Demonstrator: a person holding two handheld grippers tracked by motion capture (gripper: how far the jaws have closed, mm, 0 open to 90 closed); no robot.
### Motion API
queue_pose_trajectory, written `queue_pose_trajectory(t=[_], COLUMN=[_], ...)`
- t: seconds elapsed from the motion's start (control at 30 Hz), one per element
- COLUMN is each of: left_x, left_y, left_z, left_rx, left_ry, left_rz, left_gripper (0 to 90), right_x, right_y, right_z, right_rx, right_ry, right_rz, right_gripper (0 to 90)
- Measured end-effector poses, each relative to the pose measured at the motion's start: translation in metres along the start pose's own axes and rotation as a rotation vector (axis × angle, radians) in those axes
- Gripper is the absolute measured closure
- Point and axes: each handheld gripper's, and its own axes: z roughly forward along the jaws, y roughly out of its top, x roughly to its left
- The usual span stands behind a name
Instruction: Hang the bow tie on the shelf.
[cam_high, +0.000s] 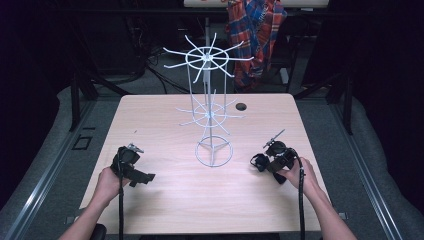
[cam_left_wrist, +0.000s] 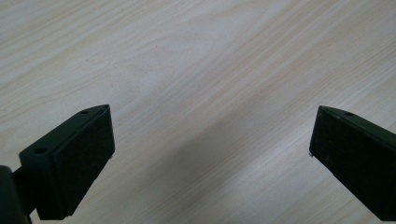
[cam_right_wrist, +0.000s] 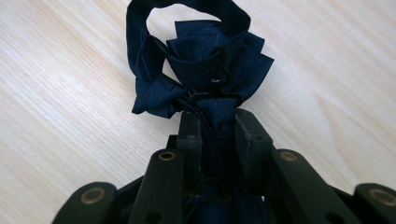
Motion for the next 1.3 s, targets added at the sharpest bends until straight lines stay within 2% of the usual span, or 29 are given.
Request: queue_pose_trajectory(t=[0.1, 0.13, 0.2, 0.27, 0.37, 0.4, 0.43, 0.5, 0.57, 0.93, 1.3], left_x=[0.0, 0.0, 0.0, 0.0, 0.0, 0.0, 0.0, 0.0, -0.001, -0.001, -0.001], left_y=[0.0, 0.0, 0.0, 0.0, 0.0, 0.0, 0.0, 0.0, 0.001, 0.001, 0.0], left_z=[0.0, 0.0, 0.0, 0.0, 0.0, 0.0, 0.0, 0.0, 0.0, 0.0, -0.001], left_rx=[0.001, 0.0, 0.0, 0.0, 0.0, 0.0, 0.0, 0.004, 0.004, 0.007, 0.001], left_ry=[0.0, 0.0, 0.0, 0.001, 0.001, 0.0, 0.0, 0.0, -0.001, 0.0, 0.003], left_rz=[0.003, 0.005, 0.004, 0.002, 0.003, 0.003, 0.003, 0.002, 0.003, 0.004, 0.008], left_gripper=[0.2, 0.2, 0.2, 0.2, 0.2, 0.2, 0.2, 0.2, 0.2, 0.2, 0.2], right_x=[0.0, 0.001, 0.0, 0.001, 0.001, 0.001, 0.001, 0.002, 0.0, 0.003, 0.003], right_y=[0.0, 0.0, 0.0, 0.0, 0.001, 0.001, 0.001, 0.001, 0.002, 0.012, 0.018], right_z=[-0.006, -0.012, -0.014, -0.022, -0.026, -0.03, -0.03, -0.031, -0.037, -0.059, -0.073], right_rx=[-0.029, -0.066, -0.074, -0.119, -0.134, -0.162, -0.162, -0.214, -0.202, -0.307, -0.359], right_ry=[0.0, 0.004, 0.008, 0.017, 0.02, 0.034, 0.034, 0.036, 0.048, 0.074, 0.084], right_rz=[0.002, 0.013, 0.006, 0.022, 0.02, 0.033, 0.033, 0.063, 0.052, 0.067, 0.076], right_gripper=[73.9, 73.9, 73.9, 73.9, 73.9, 73.9, 73.9, 74.0, 74.0, 74.0, 74.0])
